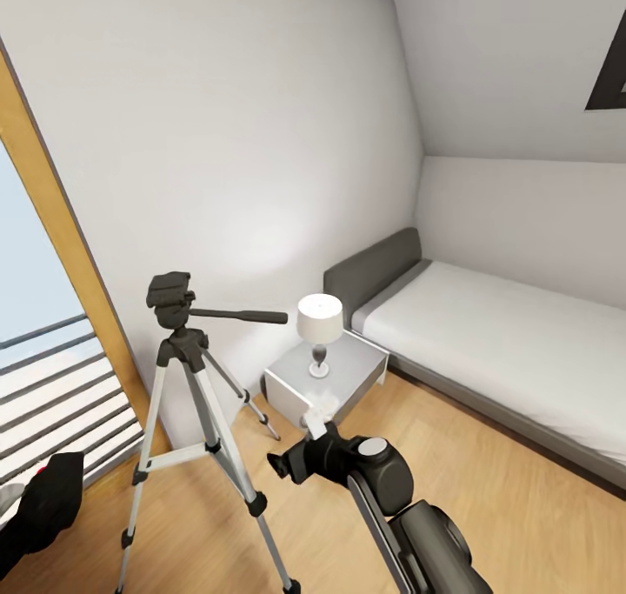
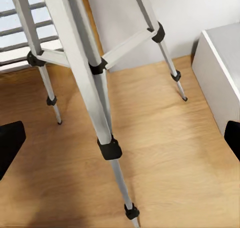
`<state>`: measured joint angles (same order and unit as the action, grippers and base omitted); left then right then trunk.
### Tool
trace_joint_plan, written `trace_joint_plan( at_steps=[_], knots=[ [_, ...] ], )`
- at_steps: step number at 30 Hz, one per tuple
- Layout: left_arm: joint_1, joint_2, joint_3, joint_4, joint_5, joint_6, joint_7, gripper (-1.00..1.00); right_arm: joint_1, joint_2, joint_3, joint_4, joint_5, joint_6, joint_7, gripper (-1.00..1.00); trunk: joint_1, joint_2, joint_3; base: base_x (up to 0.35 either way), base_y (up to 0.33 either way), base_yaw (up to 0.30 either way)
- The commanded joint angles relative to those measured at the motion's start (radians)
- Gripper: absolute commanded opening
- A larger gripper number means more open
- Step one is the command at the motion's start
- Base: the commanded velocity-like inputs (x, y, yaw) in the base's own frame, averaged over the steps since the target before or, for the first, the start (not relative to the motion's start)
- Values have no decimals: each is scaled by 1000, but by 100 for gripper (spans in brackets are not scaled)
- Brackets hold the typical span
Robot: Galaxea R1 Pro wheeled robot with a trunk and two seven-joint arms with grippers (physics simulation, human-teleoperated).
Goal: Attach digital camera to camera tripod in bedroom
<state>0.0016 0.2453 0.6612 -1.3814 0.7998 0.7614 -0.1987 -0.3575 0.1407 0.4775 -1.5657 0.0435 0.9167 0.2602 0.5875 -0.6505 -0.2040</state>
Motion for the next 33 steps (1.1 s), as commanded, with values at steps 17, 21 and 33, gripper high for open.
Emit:
trace_joint_plan(
  at_steps=[17,21,33],
  knots=[
    [0,1,1,-2,0,9,-5,-100,-1,0,-3,2,9,2,41,100,0,-1,-1,2,64,0],
    [0,1,1,-2,0,9,-5,-100,-1,1,-3,2,10,1,38,100,0,-1,-1,0,13,-2],
    [0,2,1,-2,-1,11,-5,-100,-1,3,1,0,8,-2,-73,100,0,-1,-1,0,2,-72]
  ],
)
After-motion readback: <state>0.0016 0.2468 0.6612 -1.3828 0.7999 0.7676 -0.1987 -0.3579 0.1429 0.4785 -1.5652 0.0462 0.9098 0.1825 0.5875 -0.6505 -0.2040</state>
